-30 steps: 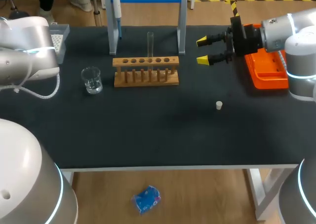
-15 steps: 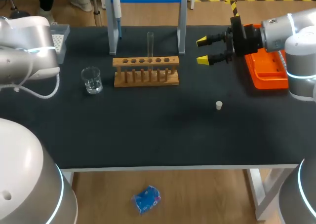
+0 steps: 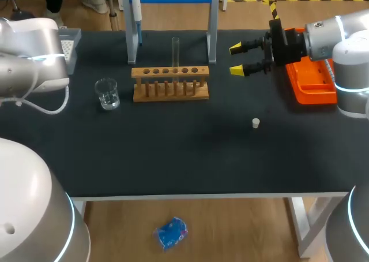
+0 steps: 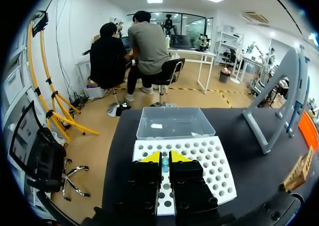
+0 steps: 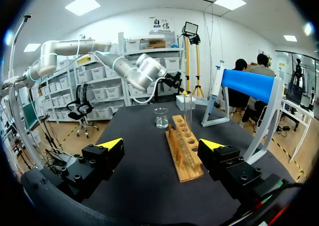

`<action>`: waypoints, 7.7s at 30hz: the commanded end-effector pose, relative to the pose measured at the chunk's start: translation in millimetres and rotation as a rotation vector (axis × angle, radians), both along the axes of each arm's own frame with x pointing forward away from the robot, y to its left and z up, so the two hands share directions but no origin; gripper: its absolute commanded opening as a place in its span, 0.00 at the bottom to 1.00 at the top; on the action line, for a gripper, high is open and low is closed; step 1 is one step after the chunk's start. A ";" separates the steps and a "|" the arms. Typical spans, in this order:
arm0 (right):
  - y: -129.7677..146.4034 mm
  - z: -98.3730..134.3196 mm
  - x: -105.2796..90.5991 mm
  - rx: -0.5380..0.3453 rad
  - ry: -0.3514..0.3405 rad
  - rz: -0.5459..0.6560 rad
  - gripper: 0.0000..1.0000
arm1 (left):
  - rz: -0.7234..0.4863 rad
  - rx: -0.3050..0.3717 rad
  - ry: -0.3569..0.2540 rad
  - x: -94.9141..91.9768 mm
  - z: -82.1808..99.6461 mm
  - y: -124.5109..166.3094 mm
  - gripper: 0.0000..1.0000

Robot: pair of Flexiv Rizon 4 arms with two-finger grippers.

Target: Invert the test tube, pick up the pipette, mount the tip to pipette, aspirate from beaker and dispense into the tube, eject the tip, return the pipette, and cap with the stopper.

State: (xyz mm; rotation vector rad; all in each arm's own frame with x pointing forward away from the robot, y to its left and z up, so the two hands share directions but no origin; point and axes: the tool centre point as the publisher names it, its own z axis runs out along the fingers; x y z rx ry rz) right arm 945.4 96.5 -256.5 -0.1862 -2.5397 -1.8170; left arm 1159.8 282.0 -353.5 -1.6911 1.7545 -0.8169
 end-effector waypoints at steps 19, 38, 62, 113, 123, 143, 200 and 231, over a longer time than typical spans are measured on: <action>-0.1 -0.1 -0.3 0.000 0.000 -0.001 1.00 | -0.145 0.065 -0.081 -29.9 87.1 -2.4 0.00; -0.1 -0.1 -0.3 0.000 0.000 -0.001 1.00 | -0.471 0.056 -0.166 -60.4 138.1 -18.3 0.00; -0.1 -0.1 -0.3 0.000 0.000 -0.001 1.00 | -0.747 0.063 -0.098 -147.8 157.6 -73.8 0.00; -0.1 -0.1 -0.3 0.000 0.000 -0.001 1.00 | -1.090 -0.057 -0.113 -326.7 190.6 -203.1 0.00; -0.1 -0.1 -0.3 0.000 0.000 -0.001 1.00 | -1.169 -0.058 -0.058 -341.0 182.9 -260.5 0.00; -0.1 -0.1 -0.3 0.000 0.000 -0.001 1.00 | -1.434 -0.067 -0.025 -339.4 165.5 -362.7 0.00; 45.0 13.1 -56.0 0.140 0.004 0.152 1.00 | -1.541 -0.076 0.065 -313.0 128.4 -450.5 0.00; 134.9 -15.9 -109.4 0.351 -0.001 0.315 1.00 | -1.541 -0.076 0.065 -313.0 128.4 -450.5 0.00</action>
